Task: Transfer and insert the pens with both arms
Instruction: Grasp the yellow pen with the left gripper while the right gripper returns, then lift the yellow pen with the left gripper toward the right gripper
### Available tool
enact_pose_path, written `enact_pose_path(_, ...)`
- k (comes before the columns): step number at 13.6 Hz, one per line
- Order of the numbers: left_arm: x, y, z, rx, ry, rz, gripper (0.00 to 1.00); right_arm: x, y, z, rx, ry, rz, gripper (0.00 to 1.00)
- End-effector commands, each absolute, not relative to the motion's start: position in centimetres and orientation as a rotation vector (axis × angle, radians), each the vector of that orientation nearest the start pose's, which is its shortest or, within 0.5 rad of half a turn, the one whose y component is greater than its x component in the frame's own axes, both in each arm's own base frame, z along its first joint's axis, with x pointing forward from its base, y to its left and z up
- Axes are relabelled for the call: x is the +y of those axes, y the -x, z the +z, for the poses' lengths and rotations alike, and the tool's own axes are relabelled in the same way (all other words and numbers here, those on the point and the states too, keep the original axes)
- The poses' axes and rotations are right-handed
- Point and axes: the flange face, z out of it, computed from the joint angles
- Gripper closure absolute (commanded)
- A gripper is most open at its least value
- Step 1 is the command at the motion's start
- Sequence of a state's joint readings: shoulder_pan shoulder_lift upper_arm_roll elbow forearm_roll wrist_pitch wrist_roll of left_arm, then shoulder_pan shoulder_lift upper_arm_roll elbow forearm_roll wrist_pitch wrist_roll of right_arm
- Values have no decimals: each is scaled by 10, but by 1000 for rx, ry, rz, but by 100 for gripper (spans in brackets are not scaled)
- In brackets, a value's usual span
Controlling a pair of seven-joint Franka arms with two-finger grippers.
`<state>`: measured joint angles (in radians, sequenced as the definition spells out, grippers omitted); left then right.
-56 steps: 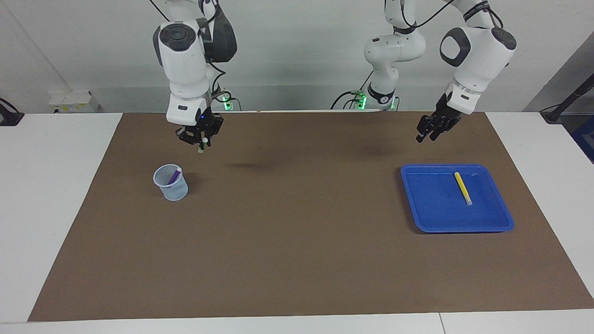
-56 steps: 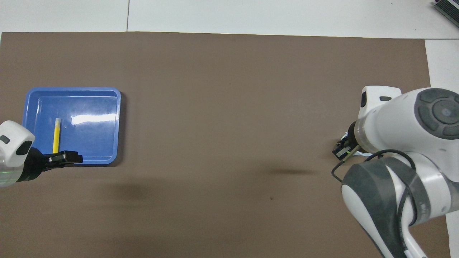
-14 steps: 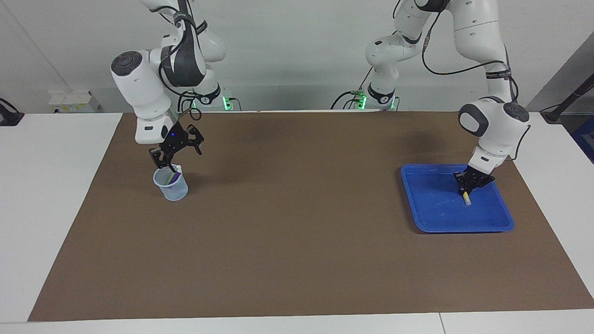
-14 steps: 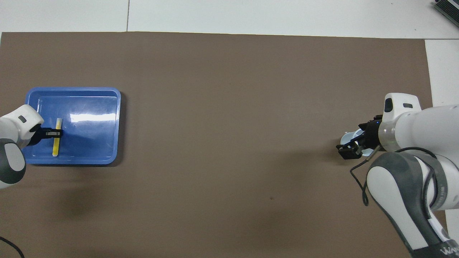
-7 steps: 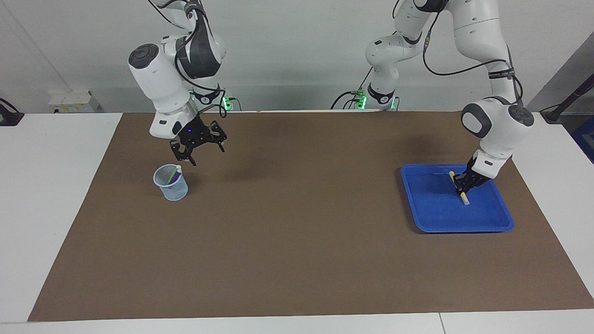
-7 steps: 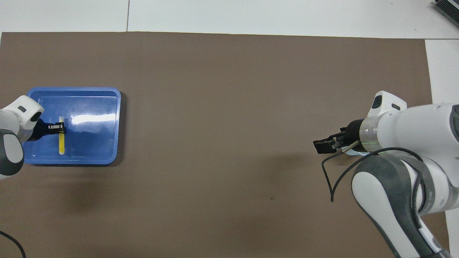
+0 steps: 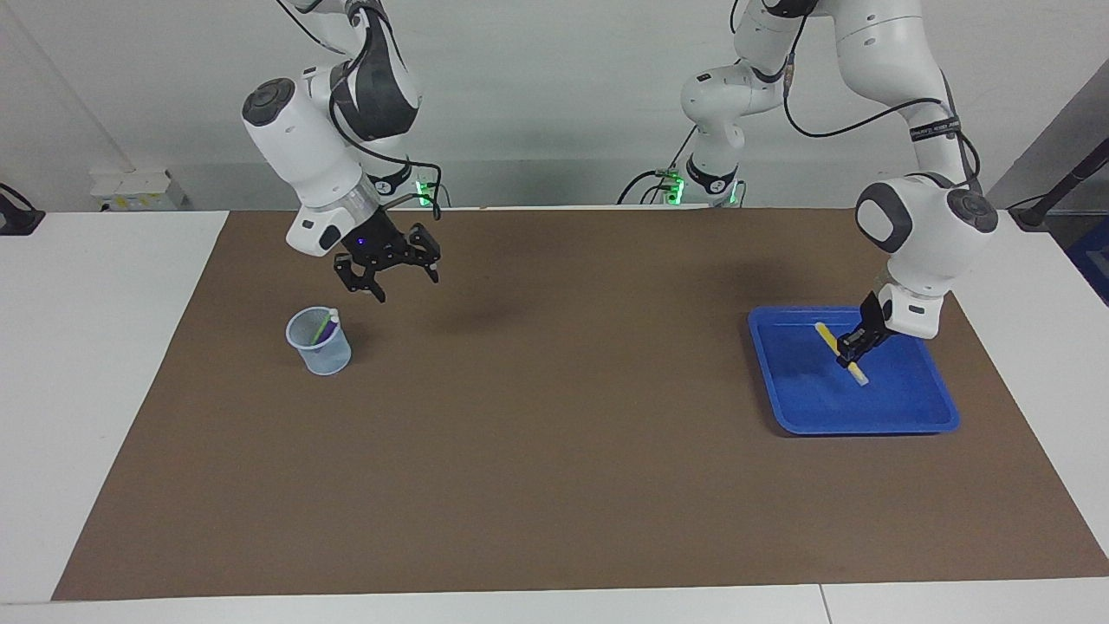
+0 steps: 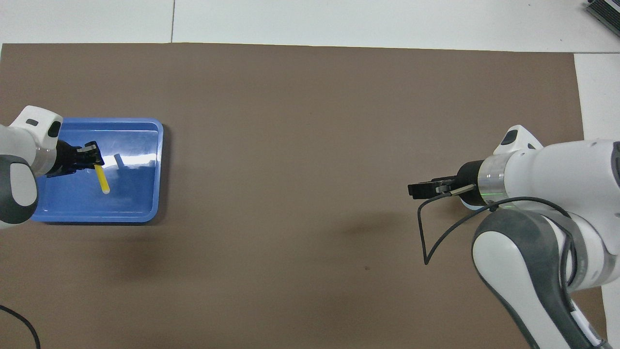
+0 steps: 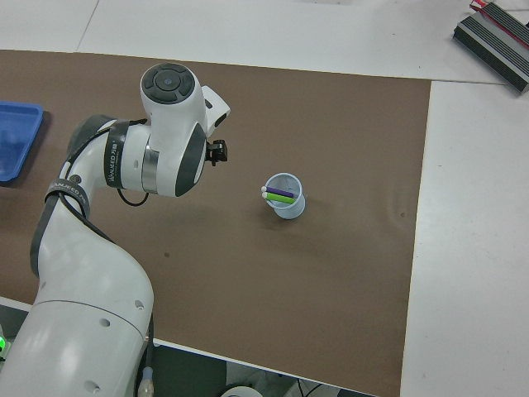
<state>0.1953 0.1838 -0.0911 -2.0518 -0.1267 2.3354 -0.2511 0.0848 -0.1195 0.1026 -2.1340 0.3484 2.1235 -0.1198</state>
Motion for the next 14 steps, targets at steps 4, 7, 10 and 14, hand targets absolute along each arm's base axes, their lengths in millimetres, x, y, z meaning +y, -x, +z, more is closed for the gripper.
enact_pose_path(4,5,-576,419,-1304,3153,-110,100,137,-512,477,122,2731,-82,0)
enact_pose_path(7,-31,-566,453,-1652,3065,-66,100,142,-512,479,235,2688,-62,0)
enact_pose_path(10,-69,-554,485,-1970,2943,-29,100,144,-513,481,361,2633,-45,0)
enact_pose_path(14,-117,-534,517,-2271,2771,47,100,158,-509,482,410,2607,-12,0)
